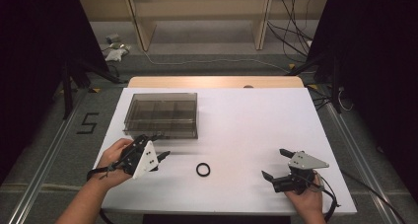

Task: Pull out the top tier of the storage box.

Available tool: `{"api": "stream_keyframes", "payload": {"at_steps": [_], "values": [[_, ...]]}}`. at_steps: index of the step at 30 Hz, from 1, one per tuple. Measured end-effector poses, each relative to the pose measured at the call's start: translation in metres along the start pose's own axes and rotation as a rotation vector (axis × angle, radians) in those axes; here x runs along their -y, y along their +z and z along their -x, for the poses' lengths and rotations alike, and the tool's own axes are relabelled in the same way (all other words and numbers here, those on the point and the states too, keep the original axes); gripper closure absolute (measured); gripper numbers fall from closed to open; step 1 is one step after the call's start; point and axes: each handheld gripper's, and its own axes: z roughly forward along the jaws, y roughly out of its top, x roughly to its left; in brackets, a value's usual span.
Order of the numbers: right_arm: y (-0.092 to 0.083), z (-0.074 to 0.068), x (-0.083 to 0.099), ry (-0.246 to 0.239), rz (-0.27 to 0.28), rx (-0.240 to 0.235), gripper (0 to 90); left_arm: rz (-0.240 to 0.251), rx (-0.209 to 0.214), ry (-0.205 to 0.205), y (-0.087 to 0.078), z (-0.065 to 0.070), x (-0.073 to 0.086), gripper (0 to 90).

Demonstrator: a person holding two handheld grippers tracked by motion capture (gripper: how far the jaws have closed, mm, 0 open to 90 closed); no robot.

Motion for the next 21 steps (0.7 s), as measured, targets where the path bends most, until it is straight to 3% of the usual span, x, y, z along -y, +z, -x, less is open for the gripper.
{"api": "stream_keyframes", "payload": {"at_steps": [1, 2, 3, 4, 5, 6, 9, 10, 11, 12, 13, 14, 15, 17, 21], "values": [[0.000, 0.000, 0.000, 0.000, -0.001, -0.001, 1.1, 0.017, 0.009, -0.030, -0.001, -0.002, 0.000, 44.7], [0.000, 0.000, 0.000, 0.000, -0.002, 0.001, 1.1, 0.017, 0.009, -0.030, -0.001, -0.002, 0.000, 44.0], [0.000, 0.000, 0.000, 0.000, -0.001, 0.001, 1.1, 0.047, 0.028, -0.077, -0.005, -0.007, 0.000, 44.0], [0.000, 0.000, 0.000, 0.000, -0.001, 0.001, 1.1, 0.047, 0.028, -0.077, -0.005, -0.007, 0.000, 44.0], [0.000, 0.000, 0.000, 0.001, -0.003, 0.001, 1.1, 0.070, 0.040, -0.115, -0.007, -0.011, 0.001, 44.0], [0.000, 0.000, 0.000, 0.001, -0.003, 0.001, 1.2, 0.070, 0.040, -0.115, -0.007, -0.011, 0.001, 44.0], [0.000, 0.000, 0.000, 0.002, -0.004, 0.000, 1.1, 0.105, 0.049, -0.166, -0.010, -0.015, 0.002, 44.2], [0.000, 0.000, 0.000, 0.003, -0.004, -0.001, 1.1, 0.125, 0.058, -0.201, -0.011, -0.018, 0.003, 44.2], [0.000, 0.000, 0.000, 0.004, -0.003, -0.003, 1.1, 0.125, 0.058, -0.201, -0.011, -0.018, 0.003, 44.2], [0.000, 0.000, 0.000, 0.004, -0.003, -0.002, 1.1, 0.146, 0.065, -0.250, -0.013, -0.022, 0.004, 44.1], [0.000, 0.000, 0.000, 0.004, -0.003, -0.002, 1.1, 0.146, 0.065, -0.250, -0.013, -0.022, 0.004, 43.6], [0.000, 0.000, 0.000, 0.004, -0.004, -0.003, 1.1, 0.166, 0.060, -0.288, -0.014, -0.026, 0.006, 43.1], [0.000, 0.000, 0.000, 0.004, -0.003, -0.002, 1.1, 0.166, 0.060, -0.288, -0.014, -0.026, 0.006, 42.9], [0.000, 0.000, 0.000, 0.005, -0.003, -0.002, 1.1, 0.200, 0.082, -0.362, -0.015, -0.032, 0.008, 41.6], [0.000, 0.000, 0.000, 0.004, -0.004, 0.000, 1.1, 0.211, 0.093, -0.442, -0.017, -0.038, 0.011, 39.5]]}}
